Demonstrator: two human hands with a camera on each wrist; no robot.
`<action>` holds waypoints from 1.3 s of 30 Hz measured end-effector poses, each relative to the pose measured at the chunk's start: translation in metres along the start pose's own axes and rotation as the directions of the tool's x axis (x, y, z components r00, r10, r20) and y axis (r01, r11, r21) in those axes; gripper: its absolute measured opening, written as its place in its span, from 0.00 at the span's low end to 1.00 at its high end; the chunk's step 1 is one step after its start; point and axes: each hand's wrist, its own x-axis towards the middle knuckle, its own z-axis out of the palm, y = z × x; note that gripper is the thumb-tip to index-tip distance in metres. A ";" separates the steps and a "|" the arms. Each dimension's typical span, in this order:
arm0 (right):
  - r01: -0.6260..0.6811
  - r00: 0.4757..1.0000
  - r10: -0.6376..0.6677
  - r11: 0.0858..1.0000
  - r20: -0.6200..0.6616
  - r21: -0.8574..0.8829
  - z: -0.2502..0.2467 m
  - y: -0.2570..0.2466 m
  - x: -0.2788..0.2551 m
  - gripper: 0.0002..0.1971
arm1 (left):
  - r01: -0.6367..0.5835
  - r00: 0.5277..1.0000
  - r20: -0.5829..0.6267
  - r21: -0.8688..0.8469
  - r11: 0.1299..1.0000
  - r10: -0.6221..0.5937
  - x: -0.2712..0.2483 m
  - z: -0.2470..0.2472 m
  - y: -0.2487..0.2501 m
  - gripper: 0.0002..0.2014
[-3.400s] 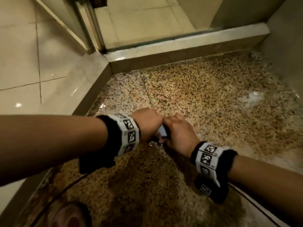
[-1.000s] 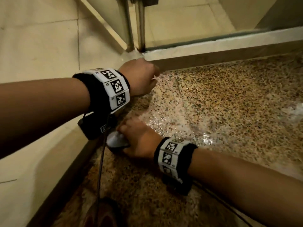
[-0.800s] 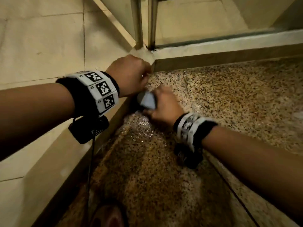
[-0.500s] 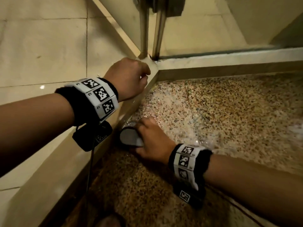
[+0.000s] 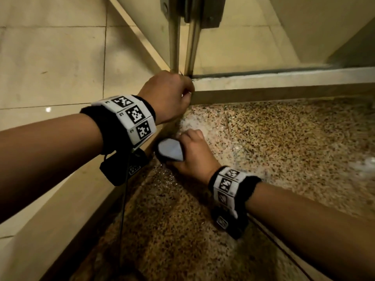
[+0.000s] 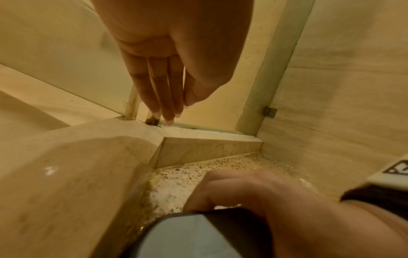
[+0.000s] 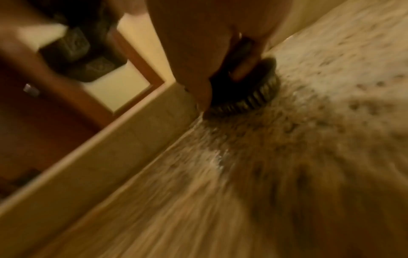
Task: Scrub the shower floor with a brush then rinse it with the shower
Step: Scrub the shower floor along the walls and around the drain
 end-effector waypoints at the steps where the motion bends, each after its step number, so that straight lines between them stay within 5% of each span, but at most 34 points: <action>1: 0.001 1.000 0.000 0.999 0.018 -0.036 -0.003 0.003 0.005 0.32 | -0.003 1.000 -0.006 -0.005 1.000 0.003 0.002 0.002 0.001 0.13; 9: -0.197 0.969 0.191 0.980 -0.155 -0.029 -0.024 0.041 0.045 0.31 | -0.043 0.999 -0.011 0.024 0.999 0.043 0.017 0.010 0.037 0.13; 16: -0.405 0.853 0.463 0.879 -0.242 0.253 -0.018 0.077 0.066 0.31 | -0.103 0.995 0.011 0.134 0.986 0.102 0.034 0.039 0.085 0.12; 18: -0.467 0.814 0.507 0.861 -0.283 0.201 -0.040 0.090 0.056 0.24 | -0.102 0.995 0.006 0.132 0.986 0.102 0.038 0.045 0.089 0.14; 20: -0.600 0.726 0.601 0.791 -0.334 0.121 -0.074 0.120 0.030 0.27 | -0.088 0.996 0.002 0.121 0.989 0.089 0.038 0.047 0.086 0.14; 22: -0.770 0.554 0.743 0.629 -0.377 0.108 -0.108 0.161 -0.005 0.37 | -0.058 0.998 0.002 0.123 0.991 0.058 0.039 0.046 0.078 0.13; 24: -0.841 0.456 0.794 0.532 -0.402 0.095 -0.128 0.179 -0.031 0.41 | -0.017 1.000 0.021 0.133 0.991 0.015 0.039 0.041 0.066 0.13; 26: -0.803 0.496 0.768 0.583 -0.406 0.122 -0.127 0.167 -0.033 0.39 | 0.022 0.999 0.023 0.135 0.991 -0.026 0.038 0.034 0.055 0.13; 28: -0.680 0.605 0.707 0.698 -0.366 0.226 -0.105 0.126 -0.016 0.32 | 0.042 0.999 0.002 0.146 0.988 -0.043 0.036 0.029 0.045 0.13; 32: -0.352 0.913 0.379 0.919 -0.149 0.181 -0.031 0.025 0.023 0.28 | 0.058 0.998 0.002 0.176 0.983 -0.059 0.027 0.027 0.033 0.11; 34: -0.320 0.932 0.332 0.942 -0.148 0.099 -0.022 0.018 0.042 0.28 | 0.068 0.997 0.008 0.185 0.980 -0.071 0.026 0.026 0.028 0.11; 39: -0.517 0.829 0.522 0.852 -0.199 0.083 -0.070 0.073 0.065 0.35 | 0.107 0.994 -0.018 0.132 0.985 -0.105 0.024 0.026 0.018 0.12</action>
